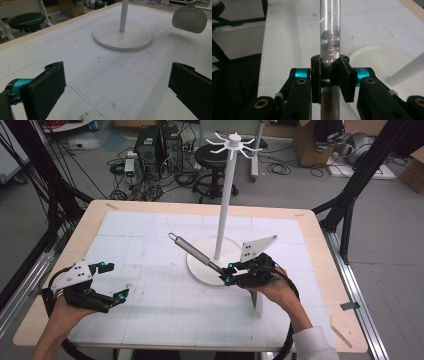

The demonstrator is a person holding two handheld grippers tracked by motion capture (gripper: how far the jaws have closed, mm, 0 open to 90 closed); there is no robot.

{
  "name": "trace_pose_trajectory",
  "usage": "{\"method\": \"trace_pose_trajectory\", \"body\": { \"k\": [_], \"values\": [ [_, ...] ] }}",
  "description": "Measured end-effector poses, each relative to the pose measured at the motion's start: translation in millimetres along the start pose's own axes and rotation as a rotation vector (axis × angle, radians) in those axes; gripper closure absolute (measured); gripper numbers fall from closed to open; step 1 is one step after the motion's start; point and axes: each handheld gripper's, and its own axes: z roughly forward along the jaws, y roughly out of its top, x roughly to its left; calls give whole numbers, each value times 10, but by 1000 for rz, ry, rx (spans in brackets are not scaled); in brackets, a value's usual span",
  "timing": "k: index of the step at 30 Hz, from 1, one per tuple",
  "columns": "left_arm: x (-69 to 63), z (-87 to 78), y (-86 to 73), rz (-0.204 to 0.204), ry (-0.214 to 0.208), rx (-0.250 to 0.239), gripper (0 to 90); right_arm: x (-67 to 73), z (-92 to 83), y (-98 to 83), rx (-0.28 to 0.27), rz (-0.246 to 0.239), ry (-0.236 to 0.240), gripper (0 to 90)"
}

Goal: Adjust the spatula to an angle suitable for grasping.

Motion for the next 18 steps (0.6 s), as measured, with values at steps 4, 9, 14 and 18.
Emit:
{"method": "trace_pose_trajectory", "body": {
  "k": [4,9,14,18],
  "values": [
    [6,-11,-1,-3,0,-5,17,5,-6,71,-43,-2,15,748],
    [11,-15,1,-3,-1,-7,17,27,-34,138,-99,-6,27,747],
    [12,-18,2,-3,-1,-9,17,59,-60,189,-157,-18,29,747],
    [13,-21,1,-6,1,-12,17,63,-73,224,-209,-27,36,747]
  ]
}}
